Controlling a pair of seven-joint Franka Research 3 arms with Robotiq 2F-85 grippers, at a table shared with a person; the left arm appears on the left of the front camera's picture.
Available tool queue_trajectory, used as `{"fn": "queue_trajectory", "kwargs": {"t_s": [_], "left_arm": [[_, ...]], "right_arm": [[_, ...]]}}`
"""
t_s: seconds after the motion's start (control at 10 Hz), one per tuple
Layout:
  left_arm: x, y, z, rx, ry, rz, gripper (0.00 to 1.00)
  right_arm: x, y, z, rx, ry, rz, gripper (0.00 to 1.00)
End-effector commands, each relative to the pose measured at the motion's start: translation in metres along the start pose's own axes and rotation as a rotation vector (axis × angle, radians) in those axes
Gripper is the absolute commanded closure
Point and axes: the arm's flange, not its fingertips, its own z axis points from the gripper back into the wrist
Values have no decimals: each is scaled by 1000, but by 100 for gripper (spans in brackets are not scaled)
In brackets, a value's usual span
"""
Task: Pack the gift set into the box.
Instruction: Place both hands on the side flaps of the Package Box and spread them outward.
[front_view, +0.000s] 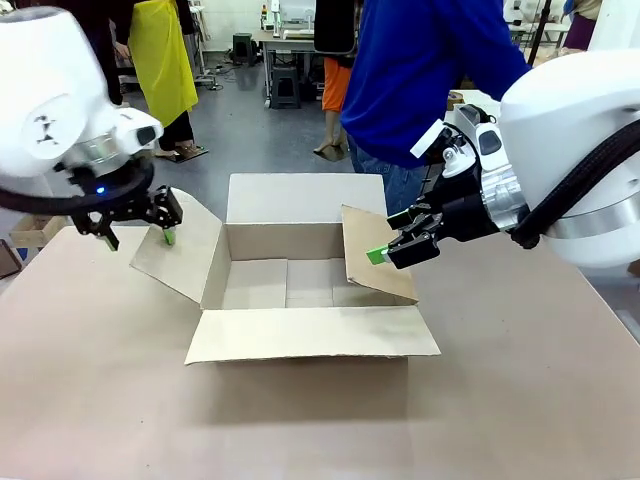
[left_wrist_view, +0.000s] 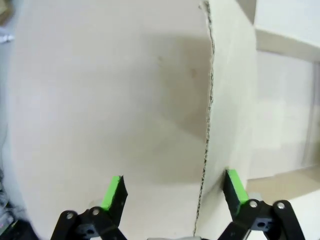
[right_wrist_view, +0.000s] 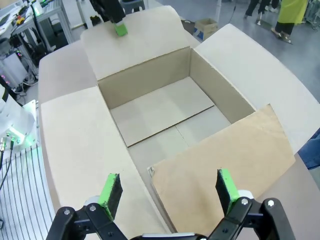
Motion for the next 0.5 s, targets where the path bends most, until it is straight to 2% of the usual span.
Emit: {"fn": "queue_trajectory", "kwargs": {"t_s": [0.0, 0.2, 0.3, 0.4], "left_arm": [[-4, 28, -26, -188, 112, -74, 0], [2, 53, -51, -409, 66, -277, 0], [-3, 32, -29, -184, 54, -78, 0], [-3, 32, -29, -184, 54, -78, 0]], "right_arm": [[4, 3, 7, -17, 16, -16, 0], [4, 3, 7, -17, 16, -16, 0], [4, 3, 7, -17, 16, -16, 0], [4, 3, 7, -17, 16, -16, 0]]}}
